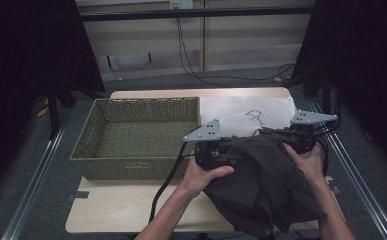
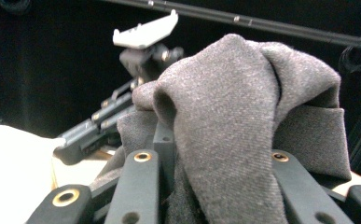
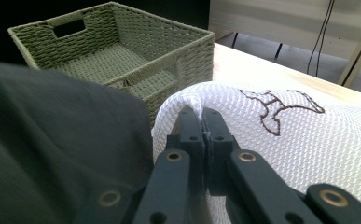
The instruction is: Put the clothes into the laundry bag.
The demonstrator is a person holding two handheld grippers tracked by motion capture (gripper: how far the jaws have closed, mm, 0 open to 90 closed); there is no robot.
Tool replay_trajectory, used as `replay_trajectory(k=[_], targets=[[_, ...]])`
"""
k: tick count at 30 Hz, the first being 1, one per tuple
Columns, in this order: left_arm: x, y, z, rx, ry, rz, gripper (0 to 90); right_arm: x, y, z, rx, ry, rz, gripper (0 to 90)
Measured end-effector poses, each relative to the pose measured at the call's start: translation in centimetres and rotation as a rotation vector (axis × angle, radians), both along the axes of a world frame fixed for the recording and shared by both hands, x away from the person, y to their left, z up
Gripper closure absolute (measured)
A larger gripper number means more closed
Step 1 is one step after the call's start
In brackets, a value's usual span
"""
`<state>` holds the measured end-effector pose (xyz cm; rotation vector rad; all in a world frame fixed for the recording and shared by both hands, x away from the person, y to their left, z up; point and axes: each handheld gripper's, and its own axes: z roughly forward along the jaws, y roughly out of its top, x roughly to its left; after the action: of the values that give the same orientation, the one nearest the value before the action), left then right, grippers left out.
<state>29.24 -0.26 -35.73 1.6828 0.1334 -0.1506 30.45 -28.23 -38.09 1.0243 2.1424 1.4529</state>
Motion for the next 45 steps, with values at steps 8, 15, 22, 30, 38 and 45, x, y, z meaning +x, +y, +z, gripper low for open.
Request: replay_trajectory(k=[8, 15, 22, 30, 38, 45], targets=[[-0.5, -2.7, -3.4, 0.152, 0.009, 0.001, 69.5, -0.1, 0.6, 0.0, -0.013, 0.010, 0.037, 88.5], [0.5, -4.2, -6.7, 0.204, 0.077, 0.017, 69.5, -0.1, 0.6, 0.0, -0.029, 0.019, 0.044, 88.5], [1.9, -4.6, -9.7, 0.306, 0.151, 0.088, 69.4, -0.6, 1.0, -0.1, -0.049, 0.026, 0.052, 88.5], [2.1, -4.7, -11.0, 0.390, 0.133, 0.161, 69.4, -2.1, 0.6, 0.1, -0.062, 0.039, 0.051, 88.5], [2.2, -4.6, -11.4, 0.412, 0.127, 0.221, 69.3, -4.7, -0.1, 0.2, -0.060, 0.061, 0.068, 88.4], [2.1, -4.9, -11.7, 0.426, 0.121, 0.257, 69.3, -6.6, 0.5, -0.9, -0.056, 0.102, 0.099, 88.4]])
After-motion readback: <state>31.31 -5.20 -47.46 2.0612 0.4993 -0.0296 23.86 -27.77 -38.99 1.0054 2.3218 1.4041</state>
